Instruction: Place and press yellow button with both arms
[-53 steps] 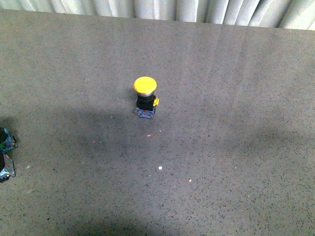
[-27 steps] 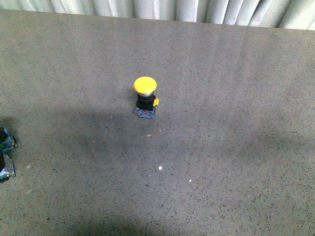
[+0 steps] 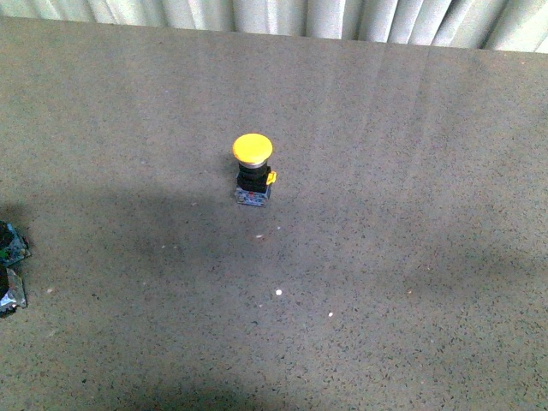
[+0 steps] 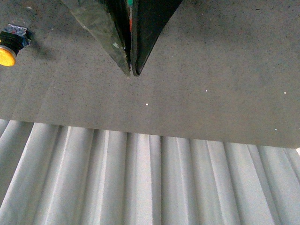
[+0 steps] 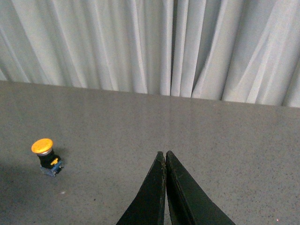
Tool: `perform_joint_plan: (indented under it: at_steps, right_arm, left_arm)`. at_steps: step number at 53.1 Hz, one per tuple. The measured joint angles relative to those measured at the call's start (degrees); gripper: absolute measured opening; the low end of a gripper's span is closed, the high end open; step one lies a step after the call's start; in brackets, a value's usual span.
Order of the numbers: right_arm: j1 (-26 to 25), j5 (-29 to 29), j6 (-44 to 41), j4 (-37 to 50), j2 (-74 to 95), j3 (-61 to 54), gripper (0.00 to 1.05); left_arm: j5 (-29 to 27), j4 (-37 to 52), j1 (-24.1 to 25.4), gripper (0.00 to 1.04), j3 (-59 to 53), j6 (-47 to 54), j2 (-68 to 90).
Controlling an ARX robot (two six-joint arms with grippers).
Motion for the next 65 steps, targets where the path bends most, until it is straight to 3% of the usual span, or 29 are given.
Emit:
perform_joint_plan:
  at_steps: [10,13,19,32,40,65]
  right_arm:
    - [0.00,0.02,0.00,-0.11,-0.15,0.02,0.01]
    - [0.00,0.02,-0.09,-0.13,-0.20,0.00,0.08]
    - [0.00,0.02,-0.09,-0.15,-0.24,0.02,0.33]
    - [0.00,0.02,-0.09,-0.15,-0.24,0.00,0.70]
    - [0.00,0.02,-0.09,-0.15,-0.24,0.02,0.96]
    - [0.00,0.02,-0.09,-0.15,-0.24,0.00,0.96]
  left_arm:
    - [0.00,0.02,0.00,0.01,0.00,0.00,0.00]
    - [0.00,0.02,0.00,0.05,0.00,0.00,0.00]
    - [0.00,0.02,0.00,0.30,0.00,0.00,0.00]
    - [0.00,0.00,0.00,0.67,0.00,0.00,0.00]
    - [0.00,0.02,0.00,0.95,0.00,0.00,0.00]
    - [0.00,0.00,0.00,0.96,0.00,0.15,0.00]
